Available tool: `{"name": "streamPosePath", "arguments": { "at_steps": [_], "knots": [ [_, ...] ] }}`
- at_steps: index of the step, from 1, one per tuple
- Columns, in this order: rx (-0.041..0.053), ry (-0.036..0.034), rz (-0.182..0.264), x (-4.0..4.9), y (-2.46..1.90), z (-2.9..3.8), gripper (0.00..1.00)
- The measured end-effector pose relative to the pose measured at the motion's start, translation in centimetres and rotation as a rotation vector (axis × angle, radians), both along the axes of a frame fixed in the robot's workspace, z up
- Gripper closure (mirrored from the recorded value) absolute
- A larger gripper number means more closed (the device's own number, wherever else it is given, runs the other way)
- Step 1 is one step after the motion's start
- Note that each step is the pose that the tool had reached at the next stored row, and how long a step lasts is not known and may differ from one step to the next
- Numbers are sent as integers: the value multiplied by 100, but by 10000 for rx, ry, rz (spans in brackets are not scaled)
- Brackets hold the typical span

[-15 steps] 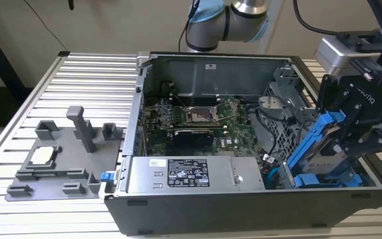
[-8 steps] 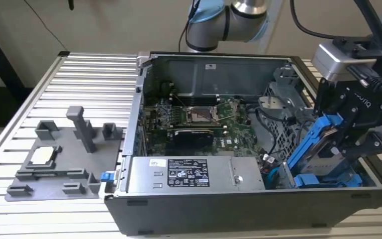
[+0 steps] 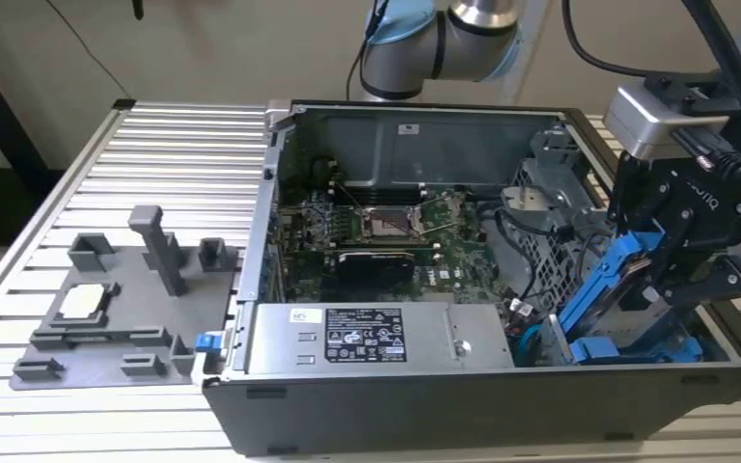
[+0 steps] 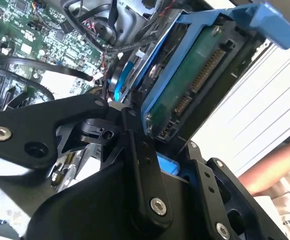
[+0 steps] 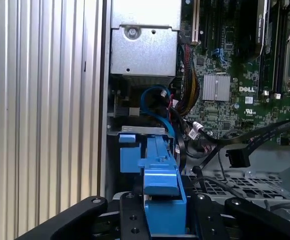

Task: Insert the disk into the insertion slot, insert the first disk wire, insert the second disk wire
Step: 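Insert the disk into the insertion slot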

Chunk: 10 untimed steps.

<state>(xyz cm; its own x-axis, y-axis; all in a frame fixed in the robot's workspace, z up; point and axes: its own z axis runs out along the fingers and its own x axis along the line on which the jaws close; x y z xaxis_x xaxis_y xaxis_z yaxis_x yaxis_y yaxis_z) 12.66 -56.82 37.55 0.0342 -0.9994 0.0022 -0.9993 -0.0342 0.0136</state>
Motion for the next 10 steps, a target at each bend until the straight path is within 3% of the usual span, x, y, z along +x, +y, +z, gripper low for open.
{"name": "streamPosePath", "arguments": {
  "at_steps": [8, 9, 10],
  "knots": [
    [7, 0, -1, -1, 0, 1, 58],
    [7, 0, -1, -1, 0, 1, 52],
    [7, 0, -1, -1, 0, 1, 52]
  ]
}}
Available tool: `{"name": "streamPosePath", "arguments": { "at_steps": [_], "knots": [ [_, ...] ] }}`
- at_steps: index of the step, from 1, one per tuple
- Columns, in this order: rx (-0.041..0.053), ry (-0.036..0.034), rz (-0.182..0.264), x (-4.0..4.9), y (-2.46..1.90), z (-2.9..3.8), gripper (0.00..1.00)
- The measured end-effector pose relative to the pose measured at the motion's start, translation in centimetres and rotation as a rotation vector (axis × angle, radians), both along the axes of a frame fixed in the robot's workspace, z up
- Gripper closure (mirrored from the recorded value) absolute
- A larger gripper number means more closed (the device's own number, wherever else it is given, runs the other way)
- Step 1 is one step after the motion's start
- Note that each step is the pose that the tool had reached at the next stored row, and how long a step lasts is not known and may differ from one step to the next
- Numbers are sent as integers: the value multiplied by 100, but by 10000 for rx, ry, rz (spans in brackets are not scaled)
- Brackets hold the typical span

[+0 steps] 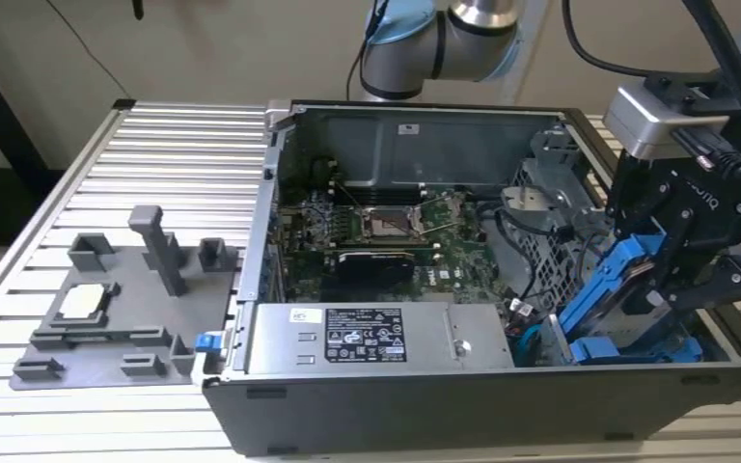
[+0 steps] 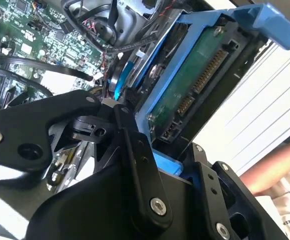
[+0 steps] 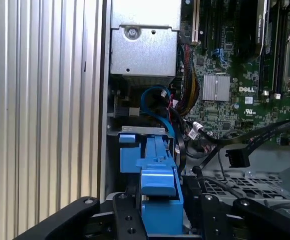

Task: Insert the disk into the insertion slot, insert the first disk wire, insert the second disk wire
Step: 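Insert the disk into the insertion slot, then insert the first disk wire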

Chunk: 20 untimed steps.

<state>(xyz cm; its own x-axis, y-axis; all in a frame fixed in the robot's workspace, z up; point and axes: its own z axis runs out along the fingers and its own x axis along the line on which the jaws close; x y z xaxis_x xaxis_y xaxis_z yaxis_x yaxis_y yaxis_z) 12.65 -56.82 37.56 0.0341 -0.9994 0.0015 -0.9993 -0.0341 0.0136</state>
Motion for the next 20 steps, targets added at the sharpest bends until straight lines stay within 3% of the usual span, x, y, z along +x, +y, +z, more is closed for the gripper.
{"name": "streamPosePath", "arguments": {
  "at_steps": [3, 7, 10, 11, 16, 20],
  "knots": [
    [0, 0, 0, 0, 0, 0, 52],
    [0, 0, 0, 0, 0, 0, 66],
    [4, 0, 0, 0, 0, 0, 68],
    [30, -7, 0, 0, -1, 1, 68],
    [334, -82, -1, -12, -1, 2, 68],
    [350, -91, 12, -12, 0, -2, 68]
  ]
}}
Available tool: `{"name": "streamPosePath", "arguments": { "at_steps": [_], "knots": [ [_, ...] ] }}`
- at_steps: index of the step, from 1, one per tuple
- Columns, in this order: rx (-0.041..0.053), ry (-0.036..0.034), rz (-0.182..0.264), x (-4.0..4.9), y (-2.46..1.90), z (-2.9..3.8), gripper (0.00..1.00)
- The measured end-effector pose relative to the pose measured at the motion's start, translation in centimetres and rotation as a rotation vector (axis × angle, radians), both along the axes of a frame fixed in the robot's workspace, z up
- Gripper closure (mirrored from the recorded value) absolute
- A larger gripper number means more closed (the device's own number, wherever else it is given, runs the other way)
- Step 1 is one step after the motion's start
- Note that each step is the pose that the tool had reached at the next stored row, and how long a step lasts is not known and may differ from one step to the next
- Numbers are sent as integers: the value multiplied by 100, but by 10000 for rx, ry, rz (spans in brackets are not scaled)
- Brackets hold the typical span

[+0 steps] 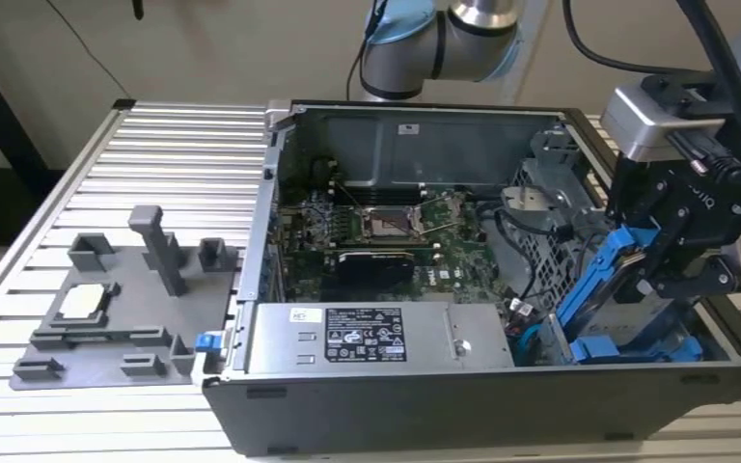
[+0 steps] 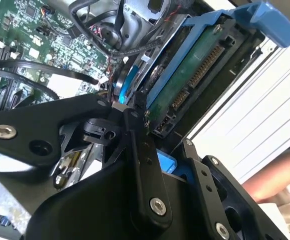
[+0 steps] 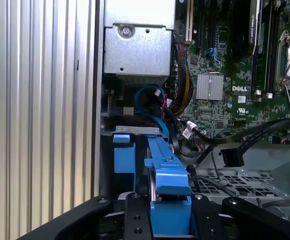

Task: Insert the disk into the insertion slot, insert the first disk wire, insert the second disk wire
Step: 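Insert the first disk wire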

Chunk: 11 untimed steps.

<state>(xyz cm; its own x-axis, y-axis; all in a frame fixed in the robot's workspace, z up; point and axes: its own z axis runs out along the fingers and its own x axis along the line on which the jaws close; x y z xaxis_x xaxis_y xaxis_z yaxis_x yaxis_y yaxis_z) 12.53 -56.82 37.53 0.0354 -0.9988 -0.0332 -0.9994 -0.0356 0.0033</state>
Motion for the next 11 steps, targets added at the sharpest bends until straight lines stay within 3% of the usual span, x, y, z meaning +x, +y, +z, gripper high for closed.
{"name": "streamPosePath", "arguments": {
  "at_steps": [7, 11],
  "knots": [
    [0, 0, 1, 0, 0, 16, 62],
    [0, 8, 1, -1, 0, 124, 62]
  ]
}}
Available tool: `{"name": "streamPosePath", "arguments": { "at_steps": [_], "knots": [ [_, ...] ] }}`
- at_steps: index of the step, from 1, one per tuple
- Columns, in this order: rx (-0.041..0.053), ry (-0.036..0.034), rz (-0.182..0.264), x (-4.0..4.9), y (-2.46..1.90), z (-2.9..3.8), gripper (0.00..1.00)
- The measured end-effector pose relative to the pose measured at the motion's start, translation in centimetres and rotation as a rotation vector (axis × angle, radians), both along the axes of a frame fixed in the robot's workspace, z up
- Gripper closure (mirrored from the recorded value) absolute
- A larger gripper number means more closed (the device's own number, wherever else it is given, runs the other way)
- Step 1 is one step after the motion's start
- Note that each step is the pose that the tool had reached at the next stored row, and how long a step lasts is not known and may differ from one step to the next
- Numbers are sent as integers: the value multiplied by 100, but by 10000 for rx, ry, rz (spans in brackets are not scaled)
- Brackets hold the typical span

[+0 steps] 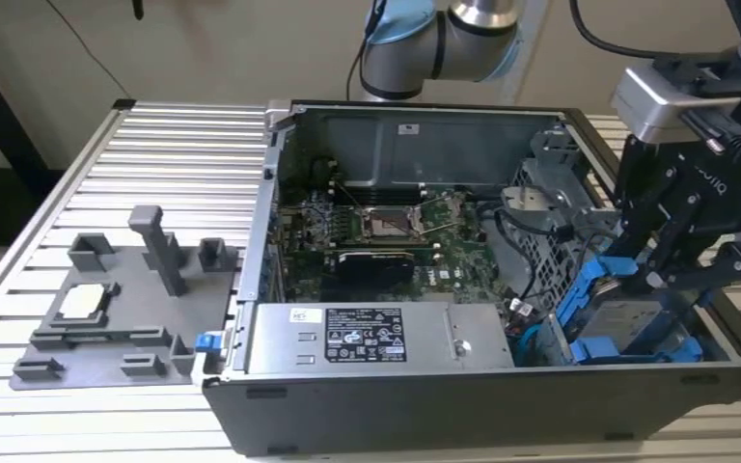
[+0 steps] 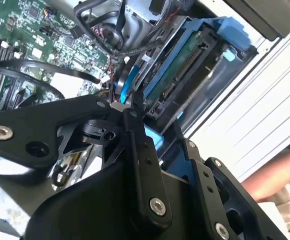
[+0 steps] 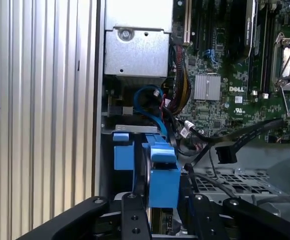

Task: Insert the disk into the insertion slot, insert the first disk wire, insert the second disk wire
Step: 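Insert the first disk wire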

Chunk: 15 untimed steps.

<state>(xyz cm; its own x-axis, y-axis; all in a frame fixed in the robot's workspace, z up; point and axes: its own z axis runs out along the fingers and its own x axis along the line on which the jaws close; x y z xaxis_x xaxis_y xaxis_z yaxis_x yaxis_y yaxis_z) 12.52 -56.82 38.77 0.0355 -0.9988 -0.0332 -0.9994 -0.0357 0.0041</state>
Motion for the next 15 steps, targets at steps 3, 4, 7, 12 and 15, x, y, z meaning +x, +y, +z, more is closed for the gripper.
{"name": "streamPosePath", "arguments": {
  "at_steps": [3, 4, 7, 12, 15],
  "knots": [
    [2, 2, 1, 1, 0, 42, 62],
    [3, 2, 1, 1, 1, 59, 62],
    [1, 2, 1, 1, 0, 140, 62],
    [17, -2, 10, 1, 0, 172, 62],
    [74, -15, 39, 15, 0, 171, 62]
  ]
}}
